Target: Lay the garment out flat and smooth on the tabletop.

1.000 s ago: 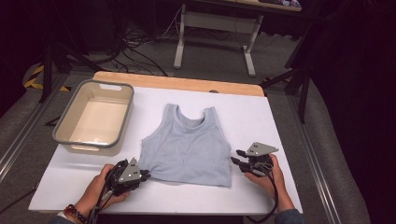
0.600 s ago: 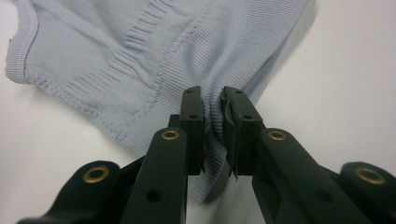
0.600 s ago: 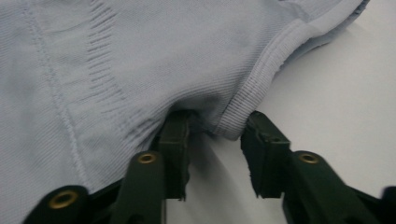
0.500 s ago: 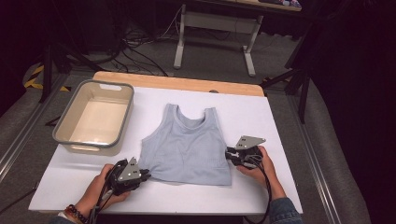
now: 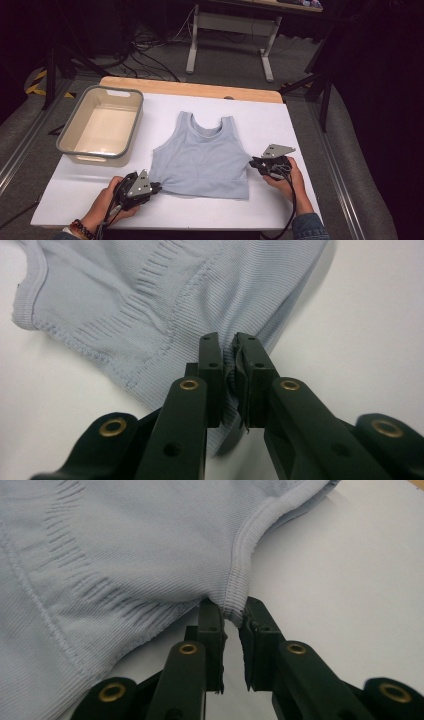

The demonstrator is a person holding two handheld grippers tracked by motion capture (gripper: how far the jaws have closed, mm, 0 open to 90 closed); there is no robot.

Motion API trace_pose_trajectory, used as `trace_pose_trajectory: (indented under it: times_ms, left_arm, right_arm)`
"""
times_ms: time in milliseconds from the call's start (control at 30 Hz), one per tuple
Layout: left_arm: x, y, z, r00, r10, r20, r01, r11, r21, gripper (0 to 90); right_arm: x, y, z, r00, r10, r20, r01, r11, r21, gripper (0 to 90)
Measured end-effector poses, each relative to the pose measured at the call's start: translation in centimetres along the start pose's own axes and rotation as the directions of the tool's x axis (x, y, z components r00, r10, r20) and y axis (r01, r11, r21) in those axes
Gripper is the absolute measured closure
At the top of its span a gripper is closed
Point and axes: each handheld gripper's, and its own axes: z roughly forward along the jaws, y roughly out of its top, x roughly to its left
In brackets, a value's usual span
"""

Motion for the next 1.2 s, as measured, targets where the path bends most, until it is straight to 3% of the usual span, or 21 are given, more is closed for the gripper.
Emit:
trace_pose_trajectory:
  times_ms: [200, 367, 500, 633, 700, 800, 933, 1000, 1133, 1200]
  left_arm:
    - [-0.6, 0.4, 0.3, 1.0, 0.003, 0.0, -0.003, 0.9999, -0.013, 83.2]
    - [-0.7, 0.5, 0.3, 0.9998, 0.016, 0.007, -0.016, 0.9997, -0.02, 83.3]
    - [-0.7, 0.5, 0.3, 0.9997, 0.02, 0.012, -0.02, 0.9997, -0.017, 83.5]
    - [-0.8, 0.6, 0.3, 0.9994, 0.031, 0.014, -0.03, 0.9995, -0.012, 83.5]
    - [-0.8, 0.6, 0.3, 0.9994, 0.03, 0.017, -0.03, 0.9995, -0.012, 83.5]
    - [-0.7, 0.5, 0.3, 0.9995, 0.024, 0.022, -0.024, 0.9996, -0.015, 83.4]
    - [-0.8, 0.5, 0.4, 0.9996, 0.024, 0.018, -0.024, 0.9995, -0.02, 83.2]
    - [-0.8, 0.5, 0.4, 0.9995, 0.025, 0.02, -0.025, 0.9995, -0.02, 83.3]
    - [-0.8, 0.5, 0.4, 0.9994, 0.025, 0.026, -0.024, 0.9995, -0.022, 83.2]
    - [-0.8, 0.5, 0.4, 0.9993, 0.025, 0.029, -0.024, 0.9994, -0.024, 83.2]
  right_arm:
    - [-0.5, -0.4, -0.3, 0.9988, 0.049, -0.005, -0.049, 0.999, -0.01, 78.8]
    - [-0.7, -0.4, -0.8, 0.9933, 0.066, 0.095, -0.069, 0.997, 0.021, 67.8]
    - [-0.6, -0.4, -1.9, 0.9865, 0.129, 0.102, -0.12, 0.989, -0.09, 76.0]
    - [0.3, 0.3, -2.5, 0.9847, 0.165, 0.055, -0.152, 0.969, -0.194, 86.2]
    - [1.0, 0.7, -2.3, 0.988, 0.154, 0.01, -0.148, 0.964, -0.222, 88.4]
    - [2.3, 1.4, -1.4, 0.9935, 0.114, -0.002, -0.112, 0.968, -0.225, 90.0]
    - [3.1, 1.4, 0.2, 0.9961, 0.088, -0.003, -0.087, 0.98, -0.178, 90.0]
    - [3.2, 1.1, 1.1, 0.9971, 0.075, 0.015, -0.072, 0.987, -0.144, 90.0]
    - [2.7, 0.6, 1.8, 0.9953, 0.092, 0.031, -0.088, 0.989, -0.116, 90.0]
    - [2.6, 0.3, 2.1, 0.9941, 0.076, 0.078, -0.07, 0.995, -0.075, 90.0]
